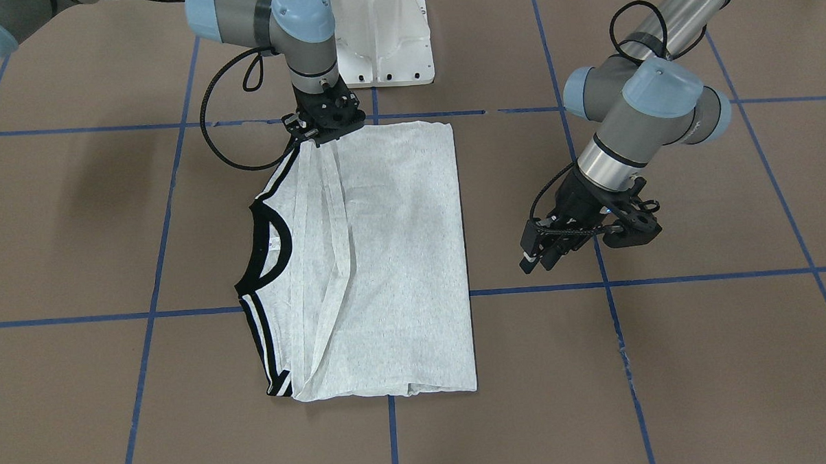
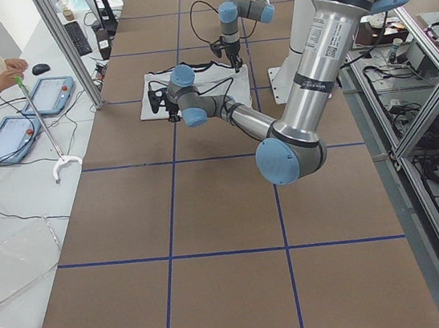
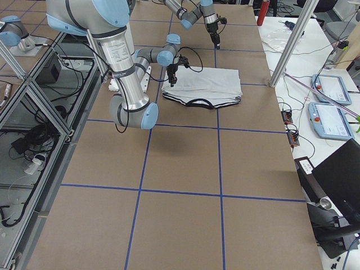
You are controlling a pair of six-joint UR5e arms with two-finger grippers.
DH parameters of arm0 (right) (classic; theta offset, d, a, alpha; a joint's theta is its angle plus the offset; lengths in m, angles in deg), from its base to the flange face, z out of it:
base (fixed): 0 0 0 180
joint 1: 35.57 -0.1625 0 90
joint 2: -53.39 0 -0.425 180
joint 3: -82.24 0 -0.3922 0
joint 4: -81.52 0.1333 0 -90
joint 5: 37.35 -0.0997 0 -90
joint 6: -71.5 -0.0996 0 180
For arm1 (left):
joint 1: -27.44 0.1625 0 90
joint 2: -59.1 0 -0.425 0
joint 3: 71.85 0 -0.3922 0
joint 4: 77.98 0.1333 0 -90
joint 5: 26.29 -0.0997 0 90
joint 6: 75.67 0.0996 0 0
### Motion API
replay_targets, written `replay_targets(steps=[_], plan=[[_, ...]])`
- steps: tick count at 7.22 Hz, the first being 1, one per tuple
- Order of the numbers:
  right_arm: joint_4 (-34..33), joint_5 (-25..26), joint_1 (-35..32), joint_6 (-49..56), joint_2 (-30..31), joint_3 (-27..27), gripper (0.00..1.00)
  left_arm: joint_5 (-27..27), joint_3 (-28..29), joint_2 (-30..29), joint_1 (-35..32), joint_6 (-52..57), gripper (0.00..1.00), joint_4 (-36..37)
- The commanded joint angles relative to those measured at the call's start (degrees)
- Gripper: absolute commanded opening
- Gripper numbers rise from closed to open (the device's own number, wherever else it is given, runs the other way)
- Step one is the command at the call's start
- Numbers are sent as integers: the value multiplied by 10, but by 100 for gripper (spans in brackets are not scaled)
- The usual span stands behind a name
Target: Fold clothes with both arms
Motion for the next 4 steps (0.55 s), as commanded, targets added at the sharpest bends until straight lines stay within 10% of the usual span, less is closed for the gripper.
replay_targets(steps=[1,2,4], plan=[[0,13,8,3,0,-7,31,-1,1,0,1,1,51,-1],[0,12,8,3,0,-4,0,-1,1,0,0,2,51,-1],[0,13,7,5,3,-4,0,-1,1,0,0,2,50,-2]])
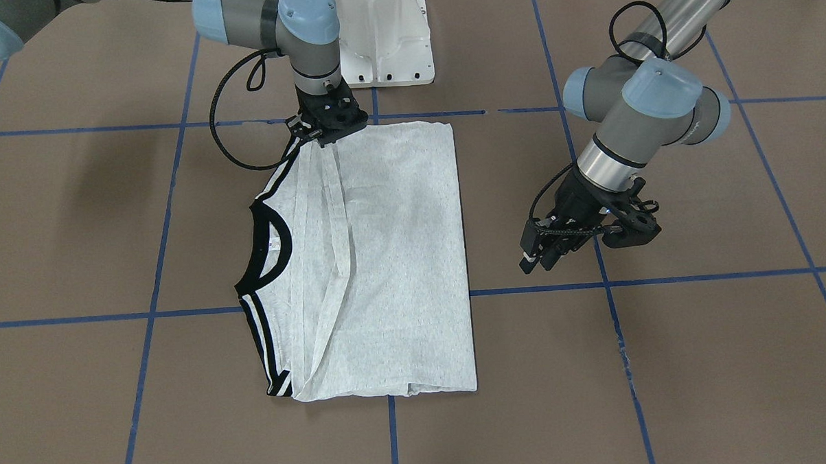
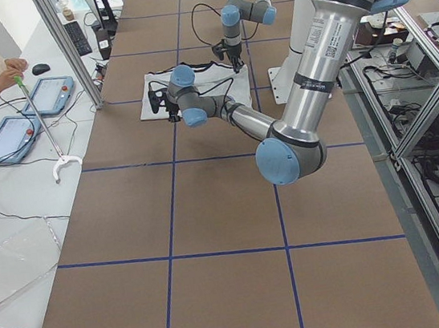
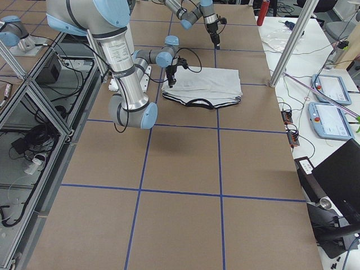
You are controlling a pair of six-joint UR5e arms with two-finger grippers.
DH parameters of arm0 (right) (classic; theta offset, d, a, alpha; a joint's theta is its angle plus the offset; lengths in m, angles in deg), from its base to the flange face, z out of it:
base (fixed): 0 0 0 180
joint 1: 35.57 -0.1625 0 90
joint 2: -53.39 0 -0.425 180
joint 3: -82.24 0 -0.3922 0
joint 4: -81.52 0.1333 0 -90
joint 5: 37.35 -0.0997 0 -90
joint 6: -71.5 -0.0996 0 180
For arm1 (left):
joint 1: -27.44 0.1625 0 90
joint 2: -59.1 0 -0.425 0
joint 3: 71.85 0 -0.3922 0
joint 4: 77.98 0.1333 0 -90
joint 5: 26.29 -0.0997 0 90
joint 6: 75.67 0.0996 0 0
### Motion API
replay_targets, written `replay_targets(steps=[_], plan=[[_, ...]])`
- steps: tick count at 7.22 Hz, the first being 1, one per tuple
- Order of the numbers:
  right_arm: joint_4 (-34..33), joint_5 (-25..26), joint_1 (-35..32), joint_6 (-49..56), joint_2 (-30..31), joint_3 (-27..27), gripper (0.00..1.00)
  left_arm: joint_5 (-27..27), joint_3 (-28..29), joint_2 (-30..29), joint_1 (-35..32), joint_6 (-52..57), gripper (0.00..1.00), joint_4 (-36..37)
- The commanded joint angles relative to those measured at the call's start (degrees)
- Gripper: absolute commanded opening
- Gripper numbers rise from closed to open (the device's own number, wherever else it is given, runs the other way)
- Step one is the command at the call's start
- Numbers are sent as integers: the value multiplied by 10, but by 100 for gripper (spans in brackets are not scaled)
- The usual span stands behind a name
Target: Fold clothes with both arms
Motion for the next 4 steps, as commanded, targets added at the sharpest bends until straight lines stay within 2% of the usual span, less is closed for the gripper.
replay_targets(steps=[1,2,4], plan=[[0,0,-1,1,5,1,0,0,0,0,0,0,50,0],[-1,-10,-21,3,15,16,0,0,0,0,0,0,50,0],[-13,-8,-24,1,85,89,0,-1,-1,1,1,-3,50,1]])
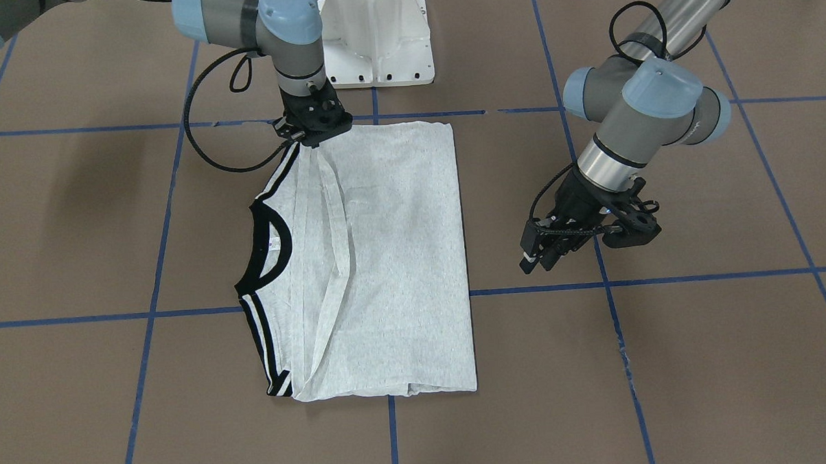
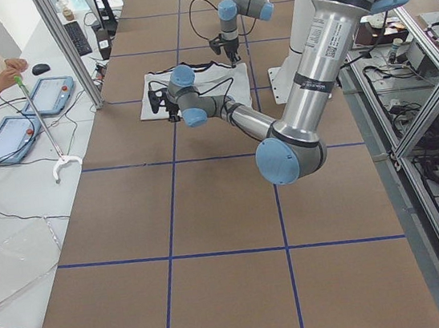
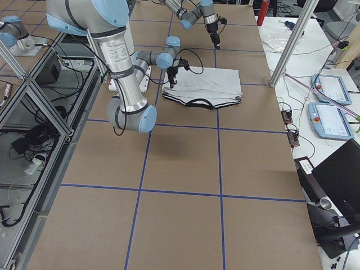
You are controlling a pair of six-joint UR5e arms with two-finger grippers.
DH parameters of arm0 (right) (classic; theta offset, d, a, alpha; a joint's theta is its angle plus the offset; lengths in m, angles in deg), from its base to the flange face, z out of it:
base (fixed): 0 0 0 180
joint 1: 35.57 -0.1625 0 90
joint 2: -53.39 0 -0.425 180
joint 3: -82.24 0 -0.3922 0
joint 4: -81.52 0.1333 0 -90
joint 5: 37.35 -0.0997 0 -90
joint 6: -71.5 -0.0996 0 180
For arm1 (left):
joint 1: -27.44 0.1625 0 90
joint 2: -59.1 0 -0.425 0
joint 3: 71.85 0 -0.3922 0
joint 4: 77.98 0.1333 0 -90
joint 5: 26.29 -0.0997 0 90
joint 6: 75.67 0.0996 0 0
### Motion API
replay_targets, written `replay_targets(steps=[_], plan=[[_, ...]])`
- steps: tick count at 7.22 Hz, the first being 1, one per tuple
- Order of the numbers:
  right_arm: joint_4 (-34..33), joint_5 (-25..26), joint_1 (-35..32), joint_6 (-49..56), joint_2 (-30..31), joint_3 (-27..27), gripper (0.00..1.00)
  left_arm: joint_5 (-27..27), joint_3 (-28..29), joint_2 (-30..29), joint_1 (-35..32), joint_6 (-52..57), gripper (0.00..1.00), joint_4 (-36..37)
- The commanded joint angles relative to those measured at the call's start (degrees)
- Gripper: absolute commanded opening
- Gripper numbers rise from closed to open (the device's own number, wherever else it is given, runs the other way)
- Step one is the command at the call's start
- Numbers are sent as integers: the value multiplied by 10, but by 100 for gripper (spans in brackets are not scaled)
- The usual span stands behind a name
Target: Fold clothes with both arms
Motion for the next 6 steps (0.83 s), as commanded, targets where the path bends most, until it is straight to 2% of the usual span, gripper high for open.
replay_targets(steps=[1,2,3,4,5,6], plan=[[-9,30,34,-40,55,42,0,-1,-2,0,1,-3,50,1],[-9,64,67,-106,57,37,0,-2,-2,1,0,-3,50,1],[-9,63,65,-112,57,38,0,-2,-1,2,1,-2,50,1],[-8,62,64,-112,59,39,27,-2,-1,1,1,-2,50,1],[-8,59,47,-109,60,40,99,-2,-1,2,1,-2,50,1],[-7,47,38,-109,58,42,100,-2,0,2,1,-2,50,1]])
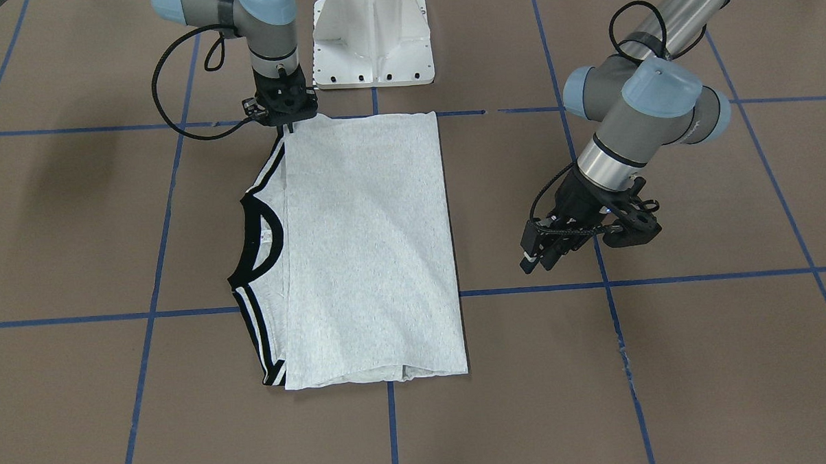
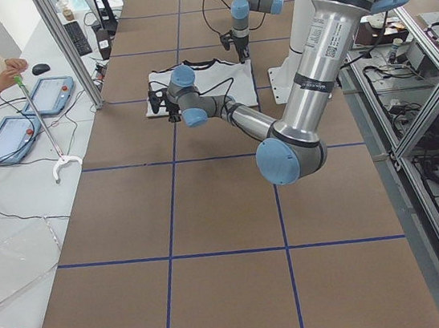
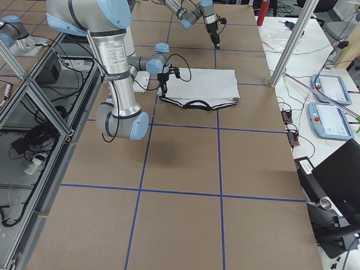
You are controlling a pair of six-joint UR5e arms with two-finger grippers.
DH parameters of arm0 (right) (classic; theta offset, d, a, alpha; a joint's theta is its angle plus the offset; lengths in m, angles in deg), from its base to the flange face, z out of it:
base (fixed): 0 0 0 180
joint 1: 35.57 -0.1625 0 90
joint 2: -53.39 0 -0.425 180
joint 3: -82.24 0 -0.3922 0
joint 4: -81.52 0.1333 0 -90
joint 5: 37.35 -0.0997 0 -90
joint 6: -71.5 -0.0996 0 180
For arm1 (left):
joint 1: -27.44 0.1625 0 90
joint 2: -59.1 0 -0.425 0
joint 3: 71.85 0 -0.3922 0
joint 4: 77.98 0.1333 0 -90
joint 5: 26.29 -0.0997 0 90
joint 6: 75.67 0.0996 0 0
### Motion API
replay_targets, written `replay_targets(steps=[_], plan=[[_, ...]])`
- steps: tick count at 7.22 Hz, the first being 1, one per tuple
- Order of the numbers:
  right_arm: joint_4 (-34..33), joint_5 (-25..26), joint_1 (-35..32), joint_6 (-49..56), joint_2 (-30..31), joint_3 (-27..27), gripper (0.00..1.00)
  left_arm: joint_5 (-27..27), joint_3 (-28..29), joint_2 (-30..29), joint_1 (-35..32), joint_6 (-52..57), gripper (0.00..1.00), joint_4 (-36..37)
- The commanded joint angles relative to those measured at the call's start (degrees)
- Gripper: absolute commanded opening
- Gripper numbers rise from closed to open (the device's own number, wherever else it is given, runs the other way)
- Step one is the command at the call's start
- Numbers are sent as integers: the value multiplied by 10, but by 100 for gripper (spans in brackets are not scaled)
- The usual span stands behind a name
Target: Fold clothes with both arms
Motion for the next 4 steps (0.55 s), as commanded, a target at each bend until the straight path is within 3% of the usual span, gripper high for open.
replay_targets(steps=[1,2,4], plan=[[1,-10,-14,-13,-1,17,100,0,1,1,0,0,50,0],[6,-11,-15,-92,1,33,100,0,1,1,0,0,50,0],[68,1,-11,-393,5,33,100,0,1,0,0,0,50,0]])
